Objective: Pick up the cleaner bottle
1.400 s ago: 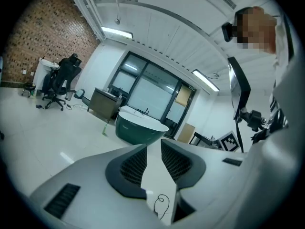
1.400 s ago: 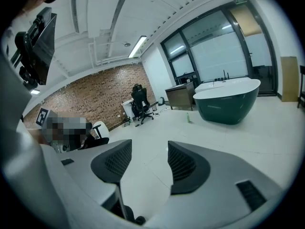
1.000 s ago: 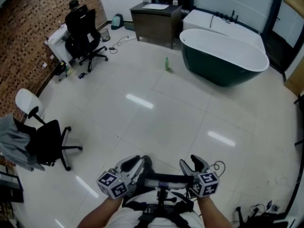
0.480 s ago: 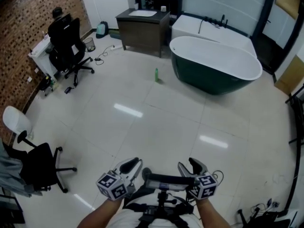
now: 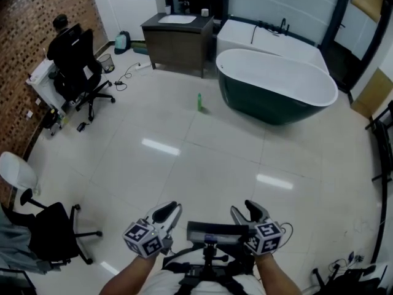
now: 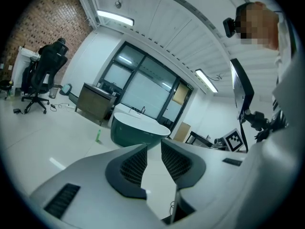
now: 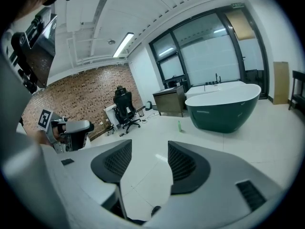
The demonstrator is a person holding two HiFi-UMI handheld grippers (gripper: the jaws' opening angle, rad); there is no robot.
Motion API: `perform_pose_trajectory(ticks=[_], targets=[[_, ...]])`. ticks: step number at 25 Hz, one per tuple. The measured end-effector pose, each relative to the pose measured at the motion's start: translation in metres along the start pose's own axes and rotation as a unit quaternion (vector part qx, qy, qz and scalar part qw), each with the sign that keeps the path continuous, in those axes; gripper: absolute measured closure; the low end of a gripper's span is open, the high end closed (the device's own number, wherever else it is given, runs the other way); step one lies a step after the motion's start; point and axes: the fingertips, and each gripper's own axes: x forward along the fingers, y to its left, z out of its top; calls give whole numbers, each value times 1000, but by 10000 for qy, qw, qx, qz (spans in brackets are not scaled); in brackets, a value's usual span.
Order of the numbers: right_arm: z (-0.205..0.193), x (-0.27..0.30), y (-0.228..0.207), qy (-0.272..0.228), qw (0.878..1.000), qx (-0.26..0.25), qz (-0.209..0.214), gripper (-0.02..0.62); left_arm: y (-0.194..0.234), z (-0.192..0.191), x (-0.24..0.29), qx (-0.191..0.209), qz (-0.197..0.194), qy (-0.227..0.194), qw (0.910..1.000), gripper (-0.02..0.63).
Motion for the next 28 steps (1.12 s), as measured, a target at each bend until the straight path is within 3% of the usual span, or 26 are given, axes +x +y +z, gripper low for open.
perform_pose_trajectory(ticks=[7, 14, 28], targets=[[21, 27, -17, 52, 10000, -10, 63, 350, 20, 3, 16, -102, 171, 42, 9998, 511], [59, 83, -43, 79, 9990, -124, 433, 350, 47, 31, 53, -167, 559, -124, 9982, 511], [142, 148, -129, 85, 9972, -156, 720, 350, 69, 90, 174, -119, 827, -212, 9963, 511]])
